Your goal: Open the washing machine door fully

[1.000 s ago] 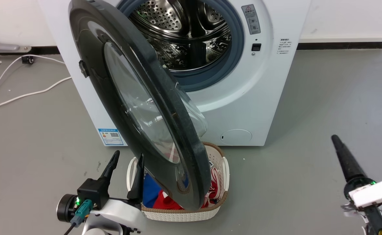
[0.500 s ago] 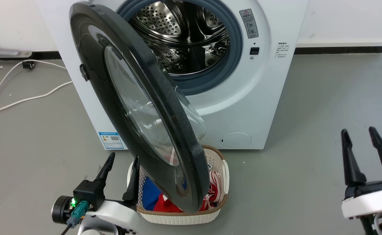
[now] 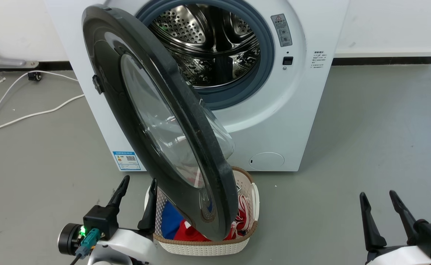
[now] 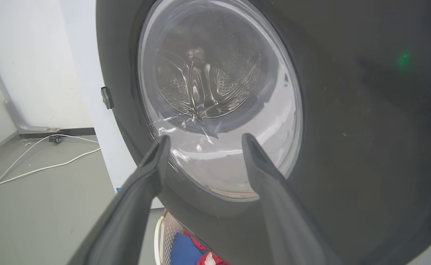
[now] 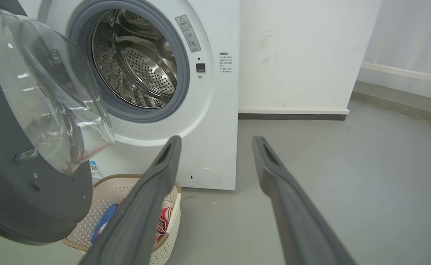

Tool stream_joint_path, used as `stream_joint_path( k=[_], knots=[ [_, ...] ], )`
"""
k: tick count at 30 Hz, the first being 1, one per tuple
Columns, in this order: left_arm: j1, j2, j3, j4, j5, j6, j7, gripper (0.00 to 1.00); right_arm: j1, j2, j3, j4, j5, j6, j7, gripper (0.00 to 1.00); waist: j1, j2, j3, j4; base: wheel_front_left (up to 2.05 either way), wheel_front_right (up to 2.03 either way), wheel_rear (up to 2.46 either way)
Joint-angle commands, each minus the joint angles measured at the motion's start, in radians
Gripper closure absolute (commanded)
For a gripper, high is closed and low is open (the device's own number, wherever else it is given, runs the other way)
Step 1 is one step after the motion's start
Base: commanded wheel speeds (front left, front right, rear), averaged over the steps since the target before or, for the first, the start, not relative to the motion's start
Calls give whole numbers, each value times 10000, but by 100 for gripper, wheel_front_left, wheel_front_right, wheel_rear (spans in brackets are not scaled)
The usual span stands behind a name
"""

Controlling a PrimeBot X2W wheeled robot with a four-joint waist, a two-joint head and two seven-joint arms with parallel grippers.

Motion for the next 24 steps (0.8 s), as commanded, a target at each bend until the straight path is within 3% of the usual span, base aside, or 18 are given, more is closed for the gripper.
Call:
stream_joint_path(
  k=[1, 20, 21, 22, 24],
  knots=[
    [138, 58, 29, 18, -5, -20, -25, 0, -36, 1, 17, 127, -17, -2, -74, 0, 0, -1, 4, -7, 0, 0, 0],
    [71, 9, 85, 67, -39, -47, -25, 0, -627, -185, 91, 441, 19, -2, -451, 0, 0, -1, 46, 17, 0, 0, 0],
    [55, 5, 89, 55, -54, -50, -25, 66, -623, -168, 97, 446, 19, -2, -446, 0, 0, -1, 52, 18, 0, 0, 0],
    [38, 1, 82, 44, -89, -58, -25, 100, -623, -156, 93, 448, 15, -2, -440, 0, 0, -1, 60, 19, 0, 0, 0],
    [20, 6, 65, 43, -144, -60, -25, 100, -625, -130, 99, 450, -13, -2, -440, 0, 0, -1, 71, 23, 0, 0, 0]
  ],
)
